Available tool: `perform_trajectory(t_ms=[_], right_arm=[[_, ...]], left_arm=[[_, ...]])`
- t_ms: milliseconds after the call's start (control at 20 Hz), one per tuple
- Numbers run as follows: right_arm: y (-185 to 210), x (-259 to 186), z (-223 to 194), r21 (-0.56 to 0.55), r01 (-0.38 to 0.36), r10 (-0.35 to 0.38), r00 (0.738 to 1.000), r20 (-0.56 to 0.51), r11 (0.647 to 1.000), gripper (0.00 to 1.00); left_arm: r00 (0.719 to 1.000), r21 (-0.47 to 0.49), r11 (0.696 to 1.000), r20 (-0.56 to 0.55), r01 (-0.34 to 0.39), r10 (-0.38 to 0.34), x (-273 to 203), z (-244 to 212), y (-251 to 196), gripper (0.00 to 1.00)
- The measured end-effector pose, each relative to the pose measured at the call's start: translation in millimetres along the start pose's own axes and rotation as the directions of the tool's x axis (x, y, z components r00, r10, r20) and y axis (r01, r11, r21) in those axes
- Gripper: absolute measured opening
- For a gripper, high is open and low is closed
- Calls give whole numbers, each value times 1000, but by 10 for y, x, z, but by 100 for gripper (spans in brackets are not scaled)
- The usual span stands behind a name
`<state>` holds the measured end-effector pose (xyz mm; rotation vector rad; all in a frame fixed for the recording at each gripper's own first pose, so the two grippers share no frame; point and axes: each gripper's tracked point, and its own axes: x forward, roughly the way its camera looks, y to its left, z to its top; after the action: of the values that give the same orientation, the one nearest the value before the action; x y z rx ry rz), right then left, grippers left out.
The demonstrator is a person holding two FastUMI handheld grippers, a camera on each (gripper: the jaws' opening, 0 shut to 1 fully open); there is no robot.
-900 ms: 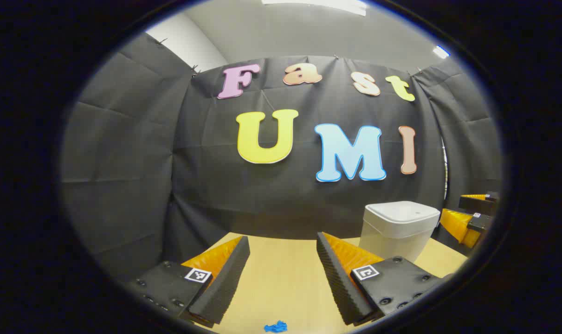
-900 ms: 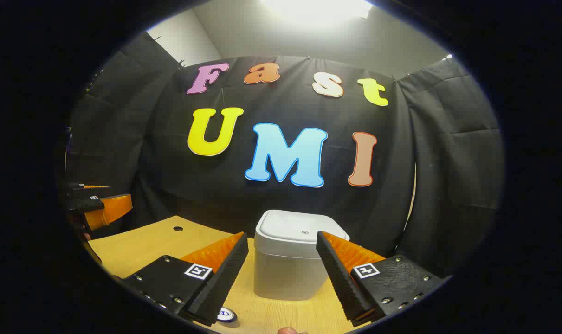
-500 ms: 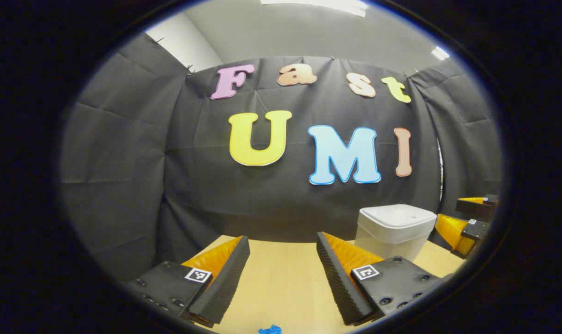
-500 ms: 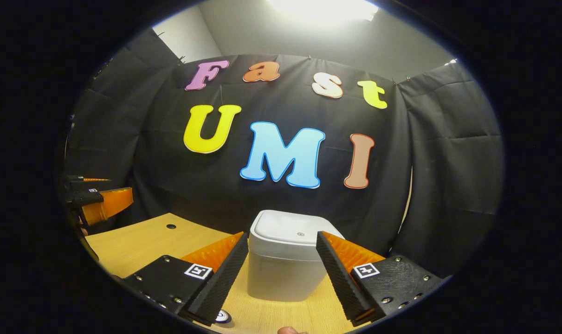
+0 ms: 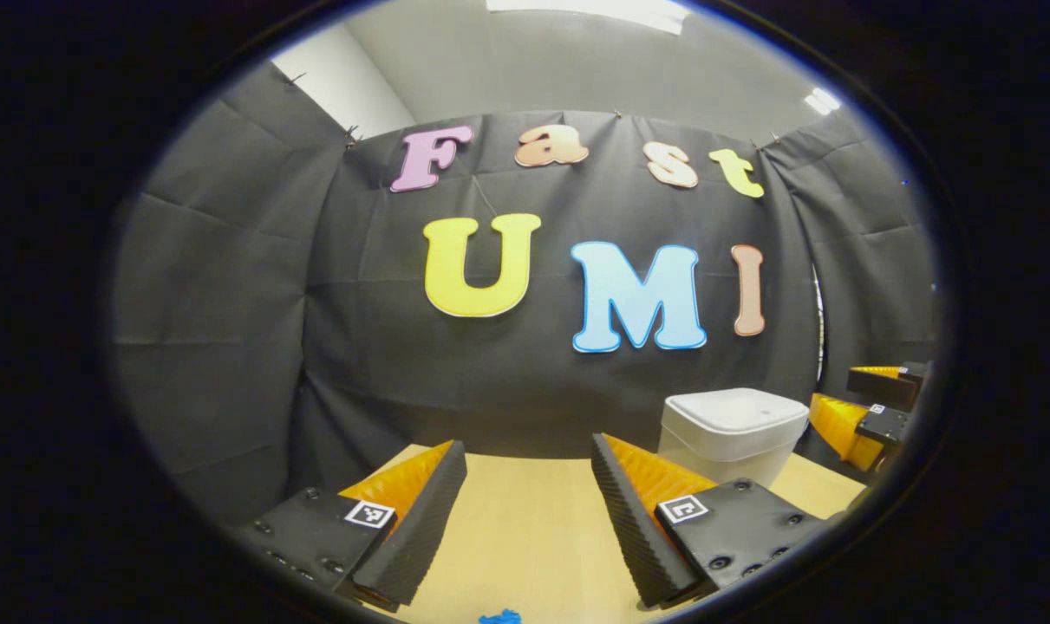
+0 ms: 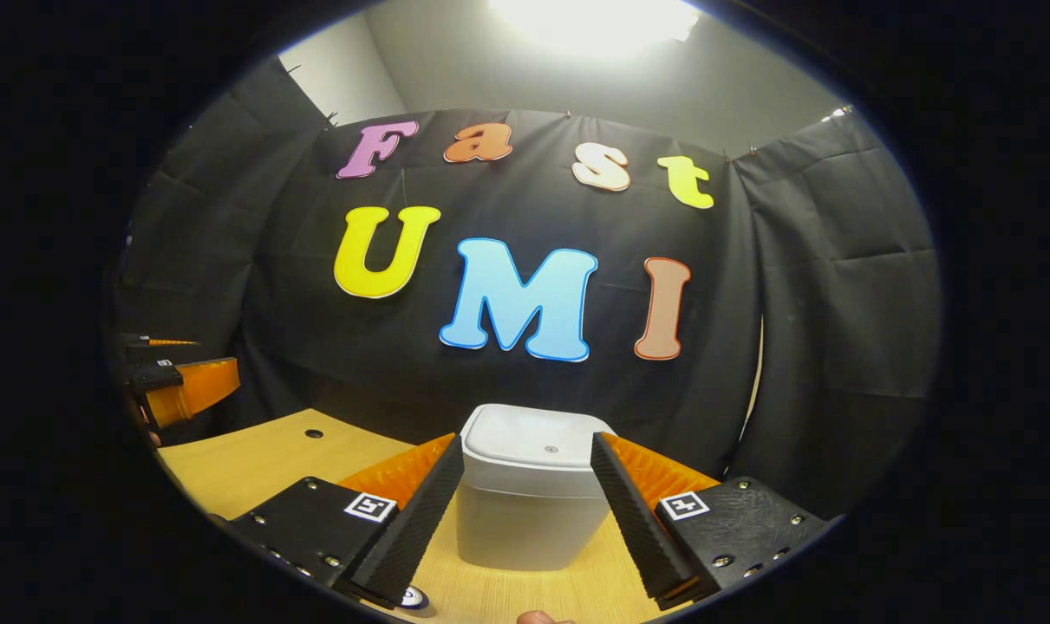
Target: Press the lid of the desktop garbage bin to open it, pick up the crumpled paper on the desktop and throw it into the bin, then pick up the pop can on the desktop and drop it into the bin, and finally close the garbage bin lid.
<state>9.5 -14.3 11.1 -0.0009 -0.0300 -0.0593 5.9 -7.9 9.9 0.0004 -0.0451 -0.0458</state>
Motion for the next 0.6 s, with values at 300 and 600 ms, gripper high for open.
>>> perform_trajectory(t_ms=[300, 600], right_arm=[[-58, -7, -23, 24, -1, 1, 1000, -7, 1000, 89], [-71, 23, -68, 33, 9, -9, 1000, -18, 999, 63]], left_arm=[[1000, -1, 1000, -1, 4, -4, -17, -2, -22, 94], [1000, 8, 1000, -6, -3, 3, -30, -19, 0, 95]])
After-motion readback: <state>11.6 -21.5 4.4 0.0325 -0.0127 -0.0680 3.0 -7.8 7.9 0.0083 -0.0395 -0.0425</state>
